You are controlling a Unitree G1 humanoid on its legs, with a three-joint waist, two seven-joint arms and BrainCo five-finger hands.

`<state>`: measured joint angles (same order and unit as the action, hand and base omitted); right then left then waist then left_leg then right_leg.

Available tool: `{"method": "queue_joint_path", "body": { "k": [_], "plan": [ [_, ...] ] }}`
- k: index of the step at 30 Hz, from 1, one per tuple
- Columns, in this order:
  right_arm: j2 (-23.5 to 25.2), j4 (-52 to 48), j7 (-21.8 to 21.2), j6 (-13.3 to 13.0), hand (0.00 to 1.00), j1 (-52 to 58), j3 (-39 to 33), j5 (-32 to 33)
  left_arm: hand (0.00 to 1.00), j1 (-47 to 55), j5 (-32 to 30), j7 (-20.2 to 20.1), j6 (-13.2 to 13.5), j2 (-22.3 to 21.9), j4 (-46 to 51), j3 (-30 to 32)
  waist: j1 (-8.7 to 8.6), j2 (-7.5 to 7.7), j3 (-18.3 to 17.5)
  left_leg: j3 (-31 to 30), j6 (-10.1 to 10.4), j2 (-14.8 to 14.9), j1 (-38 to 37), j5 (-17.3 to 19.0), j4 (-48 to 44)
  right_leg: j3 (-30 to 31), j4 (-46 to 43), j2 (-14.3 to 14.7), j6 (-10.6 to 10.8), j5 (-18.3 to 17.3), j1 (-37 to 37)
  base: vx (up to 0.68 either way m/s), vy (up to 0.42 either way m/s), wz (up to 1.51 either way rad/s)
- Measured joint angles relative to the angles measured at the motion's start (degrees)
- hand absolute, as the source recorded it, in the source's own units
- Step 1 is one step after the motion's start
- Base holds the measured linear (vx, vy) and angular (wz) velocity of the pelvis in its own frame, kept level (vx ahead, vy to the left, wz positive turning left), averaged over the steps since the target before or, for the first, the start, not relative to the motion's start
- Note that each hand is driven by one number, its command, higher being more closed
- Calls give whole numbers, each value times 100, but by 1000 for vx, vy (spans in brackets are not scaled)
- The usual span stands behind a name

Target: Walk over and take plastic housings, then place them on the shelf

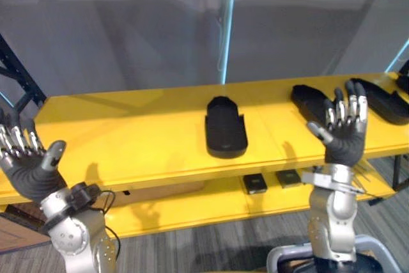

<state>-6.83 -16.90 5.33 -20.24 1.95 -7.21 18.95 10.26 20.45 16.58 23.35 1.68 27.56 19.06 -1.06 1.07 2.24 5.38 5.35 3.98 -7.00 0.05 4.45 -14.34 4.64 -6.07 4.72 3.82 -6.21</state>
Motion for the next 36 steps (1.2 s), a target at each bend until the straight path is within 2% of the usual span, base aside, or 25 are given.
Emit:
{"method": "queue_joint_path", "body": {
  "k": [6, 10, 12, 13, 14, 17, 20, 23, 27, 30, 32, 34, 36],
  "plan": [
    [156, 259, -63, -87, 0, 49, -8, 4, 0, 0, -33, 120, 1, -18, -82, 3, 8, 82, 147, -31, -28, -43, 20, -34, 0, -1, -59, -50, 16, 12, 1, 0, 0, 2],
    [175, 298, -318, -152, 0, 215, -135, 66, 0, 27, -321, 785, -74, -162, -424, 82, -8, 96, 373, -205, -106, -151, 34, 27, 52, -331, -218, -230, 139, -135, -132, -22, 26, 45],
    [149, 331, -461, -199, 0, 208, -329, 66, 0, 122, -554, 1179, -168, -209, -885, 503, -10, 100, 416, 286, -122, -88, 130, 29, 49, -714, -285, -372, 223, -207, -184, 2, 54, 90],
    [59, 444, -617, -250, 0, 133, -409, 66, 0, 120, -608, 1496, -225, -208, -1327, 857, 17, 81, 436, 483, -129, -62, 205, -1, 50, -867, -336, -441, 259, -233, -181, 50, 58, 90],
    [-67, 532, -809, -244, 0, 70, -416, 51, 0, 125, -751, 1909, -230, -213, -1780, 1194, 42, 60, 457, 459, -114, -72, 274, -177, 54, -963, -395, -474, 297, -264, -181, 57, 62, 65],
    [-156, 647, -1208, -169, 0, -113, -252, -6, 0, 277, -855, 2488, -216, -190, -2489, 1784, 227, 154, 478, 403, -150, -136, 308, -192, 57, -1022, -417, -507, 300, -266, -190, 83, 44, 25],
    [-297, 653, -1579, -23, 0, -159, -111, -29, 0, 379, -1034, 2679, -102, -157, -3231, 1950, 305, 196, 460, 298, -155, -160, 302, -198, 52, -1089, -525, -544, 296, -264, -236, 101, 42, 28],
    [-527, 658, -1680, 173, 0, -132, -134, -186, 0, 511, -1160, 2532, 23, -117, -3711, 1945, 311, 256, 421, 318, -148, -175, 283, -203, 25, -1086, -592, -574, 294, -264, -237, 82, 41, 13],
    [-610, 642, -1824, 268, 0, 86, -371, -99, 0, 649, -1054, 1812, 21, 14, -4712, 1819, 177, 284, 393, 476, -133, -154, 278, -207, 26, -959, -592, -577, 291, -263, -175, 4, 6, -11],
    [-550, 521, -1919, 267, 0, 467, -343, 285, 0, 709, -733, 1196, -50, 7, -5520, 1582, 58, 268, 402, 703, -67, -147, 262, -98, 58, -734, -524, -562, 227, -308, -146, -59, -4, -35],
    [-358, 386, -1913, 252, 0, 753, -266, 278, 0, 761, -726, 916, -126, -37, -5919, 1367, 24, 223, 430, 898, -101, -117, 204, -66, 59, -562, -477, -533, 206, -330, -118, -55, -13, -46],
    [-203, 327, -1892, 106, 0, 1049, -88, 155, 0, 774, -674, 679, -201, -96, -6147, 1173, -6, 207, 420, 1085, -100, -71, 196, -66, 59, -412, -456, -490, 218, -365, -15, -58, -34, -43],
    [-127, 233, -1795, -17, 0, 1324, 60, -54, 0, 735, -545, 364, -279, -135, -6445, 896, -123, 159, 428, 1253, -78, 11, 190, -82, 58, -301, -454, -442, 217, -368, 40, -37, -41, -28]
  ]
}}
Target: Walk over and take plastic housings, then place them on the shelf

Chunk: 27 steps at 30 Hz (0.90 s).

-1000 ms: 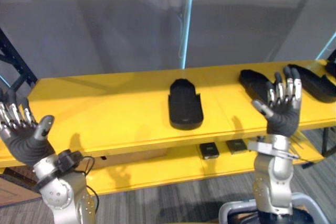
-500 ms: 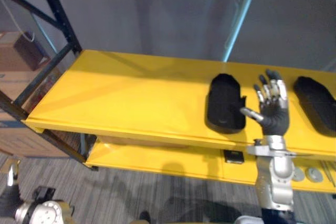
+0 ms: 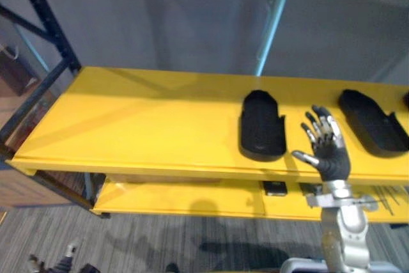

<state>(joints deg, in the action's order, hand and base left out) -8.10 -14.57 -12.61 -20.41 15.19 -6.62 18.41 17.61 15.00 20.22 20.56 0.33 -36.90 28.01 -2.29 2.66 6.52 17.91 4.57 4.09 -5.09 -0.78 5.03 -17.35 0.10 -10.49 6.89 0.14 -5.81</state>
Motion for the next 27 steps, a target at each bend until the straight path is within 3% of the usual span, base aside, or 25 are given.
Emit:
{"method": "queue_joint_path", "body": {
  "k": [2, 5, 8, 10, 11, 13, 16, 24, 27],
  "plan": [
    [2, -101, 5, -159, 0, 169, 117, -4, 0, -10, 97, -258, -75, -54, -299, -182, -80, -93, -26, 118, 26, 65, -2, -21, -3, 124, -15, 67, 6, 6, 87, -2, -29, -27],
    [-36, -113, -145, -180, 0, 254, 292, 0, 0, -30, 249, -455, -179, -25, -708, -525, -156, -171, -19, 212, 61, 143, 32, -26, -169, 372, -83, 159, -7, 7, 271, 37, -28, -33],
    [-309, -112, -385, -190, 0, 91, 767, 57, 0, -251, 485, -504, -199, 135, -1104, -1088, -147, -190, 238, 193, -17, 372, 612, 531, -1310, 775, -187, 264, -77, 58, 608, -21, -36, -61],
    [-481, -103, -351, -249, 0, -251, 1079, 51, 0, -553, 764, -497, -197, 205, -1169, -1272, -174, -276, 627, 31, 53, 506, 940, 770, -1782, 956, -215, 345, -92, 138, 832, -121, -17, -44],
    [-481, -100, -315, -299, 100, -297, 1132, 44, 0, -662, 770, -492, -196, 253, -1176, -1350, -181, -271, 721, 39, 54, 509, 1026, 773, -1804, 975, -234, 340, -105, 148, 912, -178, 16, -16],
    [-484, -96, -43, -410, 100, -382, 1364, -111, 0, -1094, 777, -475, -179, 462, -1180, -1694, -178, -223, 1117, 24, 51, 479, 1235, 761, -1880, 1000, -266, 302, -98, 206, 1108, -121, 30, 0],
    [-496, -96, 164, -457, 100, -421, 1660, -270, 0, -1321, 984, -437, -175, 576, -1288, -2097, -178, -215, 1331, 24, 22, 387, 1325, 745, -1863, 1010, -285, 215, -32, 260, 1220, -43, 40, 5],
    [-537, -118, 166, -487, 100, -545, 2287, -534, 0, -1332, 1168, -405, -158, 618, -1512, -2494, -161, -223, 1441, -5, -22, 311, 1283, 765, -1791, 1025, -266, 156, -25, 267, 1174, 42, 27, 4],
    [-592, -114, 414, -653, 100, -726, 2654, -838, 0, -1336, 1164, -412, -157, 617, -1767, -2676, -148, -268, 1466, -20, -29, 297, 1214, 757, -1740, 1000, -251, 147, -31, 261, 1100, -6, 3, 2]
  ]
}}
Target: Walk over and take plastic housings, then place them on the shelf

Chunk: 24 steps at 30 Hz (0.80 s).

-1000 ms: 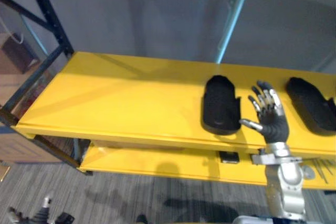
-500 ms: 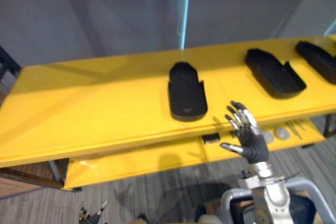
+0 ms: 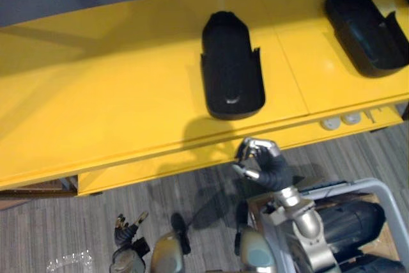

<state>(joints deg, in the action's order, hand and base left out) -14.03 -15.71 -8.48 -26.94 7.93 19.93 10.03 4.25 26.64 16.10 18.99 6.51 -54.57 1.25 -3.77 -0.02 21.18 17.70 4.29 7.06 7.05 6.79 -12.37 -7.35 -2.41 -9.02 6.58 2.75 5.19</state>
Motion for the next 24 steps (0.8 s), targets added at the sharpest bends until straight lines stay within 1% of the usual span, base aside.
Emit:
{"method": "queue_joint_path", "body": {
  "k": [2, 3, 5, 7, 9, 10, 13, 17, 20, 21, 24],
  "plan": [
    [-10, 5, 288, -43, 100, -218, 226, -223, 0, 9, -8, -4, -7, -12, -94, -88, 15, -44, 25, -47, -3, -9, -16, -18, 9, -32, 10, -7, -5, -11, -50, -34, 10, 9],
    [-15, 10, 366, -43, 100, -284, 273, -287, 0, 9, -8, -4, -7, -4, -98, -125, 24, -57, 32, -61, -3, -15, -11, -36, 23, -39, 10, -10, -5, -11, -49, -49, 4, 10],
    [-25, 39, 599, 27, 100, -449, 358, -461, 0, 9, -12, -4, -7, -2, -142, -195, 33, -72, 40, -99, -3, -49, -31, -112, 134, -57, 10, -25, -5, -12, -49, -43, 0, 9],
    [-50, 57, 897, 200, 100, -608, 415, -653, 0, 13, -5, -16, -13, -5, -300, -245, 86, -77, 43, -105, 9, -72, -110, -204, 279, -61, 10, -26, -5, -14, -63, -40, -7, 3],
    [-67, 101, 1113, 294, 100, -673, 432, -704, 0, 20, 6, -39, -14, -6, -307, -247, 126, -92, 50, -142, 12, -71, -115, -242, 311, -97, 10, -20, -7, -16, -79, -23, -10, 8],
    [-76, 194, 1258, 384, 100, -708, 434, -763, 0, 20, 22, -57, -13, -6, -309, -247, 132, -95, 52, -168, 10, -79, -122, -277, 350, -134, 10, -22, -8, -17, -90, -19, -8, 13],
    [-65, 459, 1538, 538, 100, -768, 434, -870, 0, 31, 48, -120, -12, -8, -317, -247, 155, -119, 60, -213, 18, -95, -195, -321, 421, -190, 7, -26, -21, -26, -161, -16, -2, 8],
    [-47, 718, 1745, 625, 100, -956, 427, -923, 0, 33, 45, -146, -13, -22, -361, -246, 144, -210, 35, -263, 0, -131, -219, -374, 464, -247, 7, -55, -14, -29, -200, -15, 7, 7],
    [-37, 1020, 1883, 766, 100, -1084, 382, -1063, 0, 34, 39, -164, -13, -31, -420, -246, 156, -272, 0, -333, 2, -181, -357, -459, 623, -355, 21, -93, 13, -53, -332, -14, 3, 15],
    [-35, 1131, 1919, 819, 100, -1174, 380, -1101, 0, 36, 35, -169, -12, -31, -457, -243, 189, -303, -17, -326, 7, -182, -369, -468, 636, -352, 21, -95, 14, -53, -333, 0, 0, 0],
    [-8, 1366, 1992, 873, 100, -1328, 312, -1104, 0, 42, -12, -187, -10, -32, -477, -244, 260, -380, -64, -343, 7, -199, -407, -555, 757, -374, 21, -102, 18, -51, -329, -32, -7, 4]
  ]
}}
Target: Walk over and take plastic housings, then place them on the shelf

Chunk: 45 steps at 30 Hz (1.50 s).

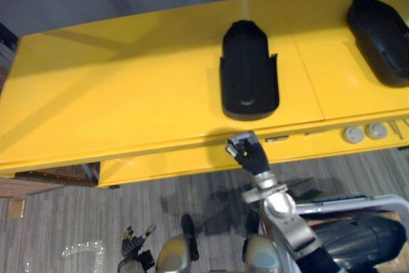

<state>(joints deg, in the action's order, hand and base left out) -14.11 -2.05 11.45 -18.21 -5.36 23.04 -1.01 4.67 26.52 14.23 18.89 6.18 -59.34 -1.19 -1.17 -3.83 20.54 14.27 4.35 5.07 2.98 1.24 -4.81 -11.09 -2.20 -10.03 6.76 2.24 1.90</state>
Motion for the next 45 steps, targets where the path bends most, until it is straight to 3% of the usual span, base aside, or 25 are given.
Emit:
{"method": "queue_joint_path", "body": {
  "k": [21, 25, 38, 45],
  "plan": [
    [116, 296, 628, 129, 100, -673, -502, -312, 0, 234, -63, -333, -65, -49, 194, 2, 44, -191, -123, -183, -16, -109, -146, -185, 286, -203, 103, -81, 60, 38, -195, -6, -3, 4],
    [114, 268, 626, 363, 100, -691, -609, -310, 0, 233, -63, -345, -69, -61, 193, -5, 39, -191, -123, -183, -17, -112, -144, -184, 285, -197, 96, -80, 60, 37, -187, 0, 0, 0],
    [120, 683, 759, 550, 100, -996, -746, -306, 0, 233, -60, -335, -159, -62, 196, -6, 40, -201, -123, -244, -44, -170, -129, -207, 283, -268, 88, -108, 65, 35, -203, -3, 1, 2],
    [120, 1221, 870, 569, 100, -1310, -981, -314, 0, 338, -58, -336, -202, -155, 230, 2, 57, -380, -166, -274, -47, -182, -104, -226, 285, -303, 84, -119, 69, 37, -200, -4, 2, 2]
  ]
}}
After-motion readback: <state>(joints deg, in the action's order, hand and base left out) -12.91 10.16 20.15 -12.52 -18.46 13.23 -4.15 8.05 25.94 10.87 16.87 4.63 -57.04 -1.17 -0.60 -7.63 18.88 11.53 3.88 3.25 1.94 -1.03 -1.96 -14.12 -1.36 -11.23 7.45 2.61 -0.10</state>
